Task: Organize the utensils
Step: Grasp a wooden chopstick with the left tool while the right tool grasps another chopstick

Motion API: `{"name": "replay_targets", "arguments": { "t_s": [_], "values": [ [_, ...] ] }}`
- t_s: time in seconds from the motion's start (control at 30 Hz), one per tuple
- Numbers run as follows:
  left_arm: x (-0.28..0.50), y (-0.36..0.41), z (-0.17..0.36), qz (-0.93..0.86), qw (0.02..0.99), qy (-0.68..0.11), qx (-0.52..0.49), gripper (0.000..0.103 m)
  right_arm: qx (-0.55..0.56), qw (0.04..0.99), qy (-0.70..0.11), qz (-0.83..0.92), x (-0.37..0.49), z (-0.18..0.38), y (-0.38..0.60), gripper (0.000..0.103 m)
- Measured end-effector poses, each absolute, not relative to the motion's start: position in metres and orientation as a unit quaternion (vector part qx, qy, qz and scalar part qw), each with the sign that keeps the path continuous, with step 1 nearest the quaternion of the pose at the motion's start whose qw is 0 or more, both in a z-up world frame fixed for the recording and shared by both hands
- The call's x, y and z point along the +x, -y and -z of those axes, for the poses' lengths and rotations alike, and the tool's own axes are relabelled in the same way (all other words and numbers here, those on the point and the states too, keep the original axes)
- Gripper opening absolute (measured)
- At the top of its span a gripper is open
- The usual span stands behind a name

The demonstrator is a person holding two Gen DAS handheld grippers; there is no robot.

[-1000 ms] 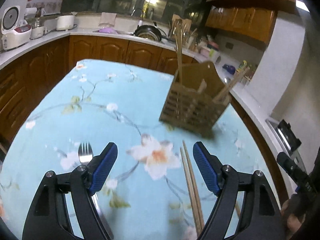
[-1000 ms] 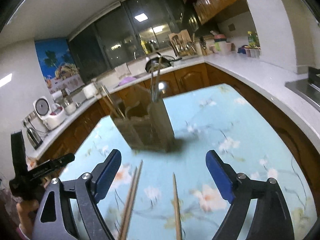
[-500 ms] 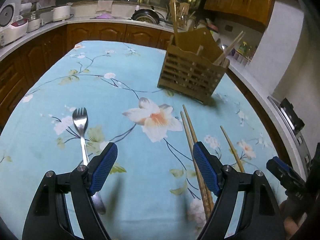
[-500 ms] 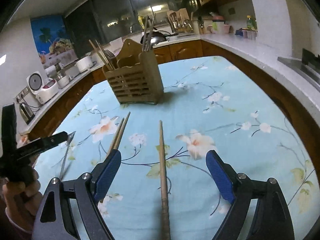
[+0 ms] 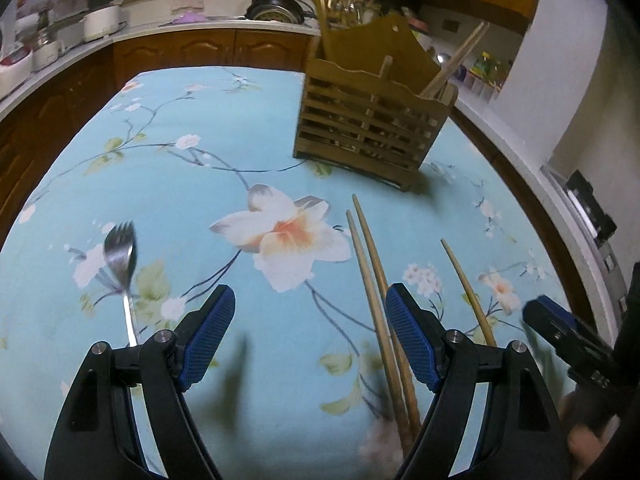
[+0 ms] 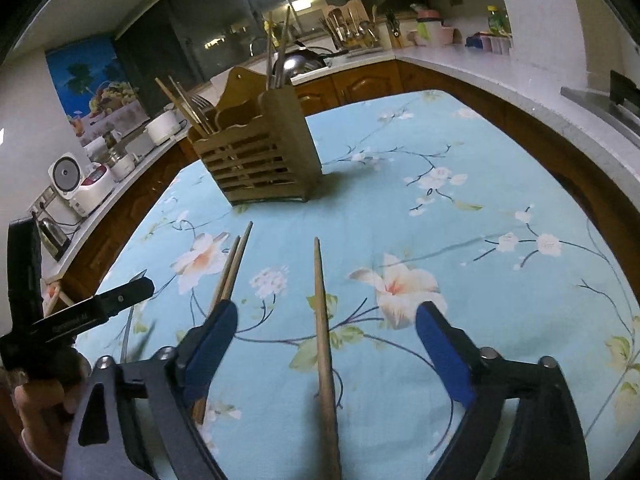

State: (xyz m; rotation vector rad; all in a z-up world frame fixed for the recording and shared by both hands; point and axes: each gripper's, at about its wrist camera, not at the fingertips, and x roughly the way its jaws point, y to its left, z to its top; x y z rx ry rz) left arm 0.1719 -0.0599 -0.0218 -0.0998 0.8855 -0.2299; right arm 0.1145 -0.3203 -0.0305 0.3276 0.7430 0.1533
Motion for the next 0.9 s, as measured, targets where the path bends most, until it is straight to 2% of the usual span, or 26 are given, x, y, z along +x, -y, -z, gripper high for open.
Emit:
{"name": "replay_targets", "arguments": {
  "t_s": [0.07, 0.17, 0.3, 0.43, 0.6, 0.67, 0.83, 0.9],
  "values": [
    [0.18, 0.066, 0.024, 0.113, 0.893, -0.433, -0.041, 0.079, 0.153, 0.913, -0.371, -0.077, 0.124, 0.034, 0.319, 0.066],
    [0.194, 0.075, 0.029, 0.117, 0.887, -0.445, -0.034, 0.076, 0.14, 0.908, -0.386, -0.08, 0.138, 0.038, 0.315, 0.052],
    [0.209, 0.083, 0.037, 0.123, 0.878, -0.461, -0.032, 0.065, 0.125, 0.906, -0.394, -0.09, 0.152, 0.04, 0.31, 0.05],
    [0.224, 0.088, 0.044, 0.128, 0.872, -0.471, -0.033, 0.059, 0.108, 0.903, -0.405, -0.097, 0.165, 0.042, 0.306, 0.04],
    [0.24, 0.096, 0.052, 0.134, 0.865, -0.483, -0.027, 0.043, 0.091, 0.897, -0.42, -0.1, 0.181, 0.047, 0.302, 0.031],
    [0.246, 0.1, 0.056, 0.138, 0.862, -0.488, -0.023, 0.039, 0.085, 0.896, -0.425, -0.101, 0.186, 0.049, 0.3, 0.028],
    [0.252, 0.111, 0.057, 0.147, 0.863, -0.483, -0.004, 0.036, 0.073, 0.891, -0.438, -0.1, 0.197, 0.057, 0.297, 0.024],
    [0.252, 0.117, 0.057, 0.157, 0.863, -0.48, 0.006, 0.03, 0.063, 0.892, -0.437, -0.1, 0.201, 0.059, 0.295, 0.024]
  ]
}}
